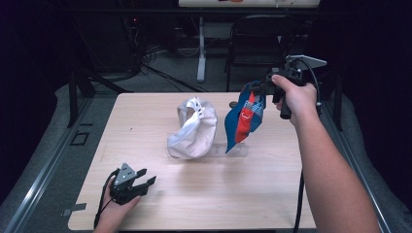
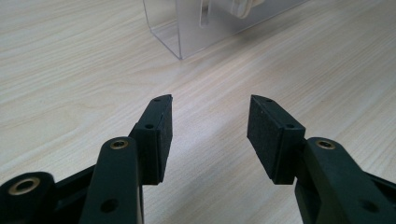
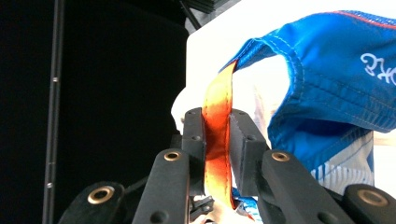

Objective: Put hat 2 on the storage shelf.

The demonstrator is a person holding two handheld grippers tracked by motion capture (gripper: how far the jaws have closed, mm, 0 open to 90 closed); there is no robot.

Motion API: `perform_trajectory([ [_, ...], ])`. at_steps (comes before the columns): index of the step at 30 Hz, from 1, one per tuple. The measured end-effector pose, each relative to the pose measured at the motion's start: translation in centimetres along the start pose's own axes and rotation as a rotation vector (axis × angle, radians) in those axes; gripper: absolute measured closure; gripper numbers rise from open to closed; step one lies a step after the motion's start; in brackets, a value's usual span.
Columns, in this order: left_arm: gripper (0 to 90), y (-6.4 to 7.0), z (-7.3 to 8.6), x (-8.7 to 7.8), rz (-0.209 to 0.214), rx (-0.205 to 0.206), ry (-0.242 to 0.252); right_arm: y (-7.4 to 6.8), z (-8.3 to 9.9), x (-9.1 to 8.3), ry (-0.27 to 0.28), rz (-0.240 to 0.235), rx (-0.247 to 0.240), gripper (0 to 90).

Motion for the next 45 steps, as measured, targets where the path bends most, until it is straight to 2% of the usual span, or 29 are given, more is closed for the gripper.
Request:
perform_trajectory([
  [3,50.9,0.0,0.0,0.0,0.0,0.002,-0.001,0.2,0.2,0.6,-0.015,0.014,-0.013,78.2],
  [5,50.9,0.0,0.0,0.0,-0.001,0.003,-0.002,0.2,0.3,0.9,-0.006,0.012,-0.003,78.2],
  [10,50.9,0.0,0.0,0.0,-0.002,0.004,-0.002,1.4,0.8,1.8,-0.048,0.05,-0.014,78.1],
  [12,50.9,0.0,0.0,0.0,-0.002,0.003,-0.001,1.9,1.0,1.9,-0.056,0.05,-0.01,78.1],
  [27,50.9,0.0,0.0,0.1,-0.004,0.007,0.0,4.9,1.5,1.9,-0.054,0.079,0.021,77.8],
  [34,50.8,0.0,0.1,0.1,-0.004,0.002,0.001,5.4,1.6,2.0,-0.065,0.08,0.018,77.7],
  [37,50.8,-0.1,0.0,0.1,-0.003,0.013,0.0,5.5,1.7,2.2,-0.07,0.096,0.01,77.6],
  [45,50.7,0.0,0.1,0.1,-0.003,0.002,0.001,5.8,2.1,2.7,-0.084,0.1,0.005,76.9],
])
Point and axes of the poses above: each handheld gripper's, and its own axes: x roughly forward along the jaws, z roughly out of its underside, y roughly to its right, the point moved 4 cm from there along x, roughly forward along the jaws, and after that the axes turned 9 degrees about -z, right-handed, at the moved point
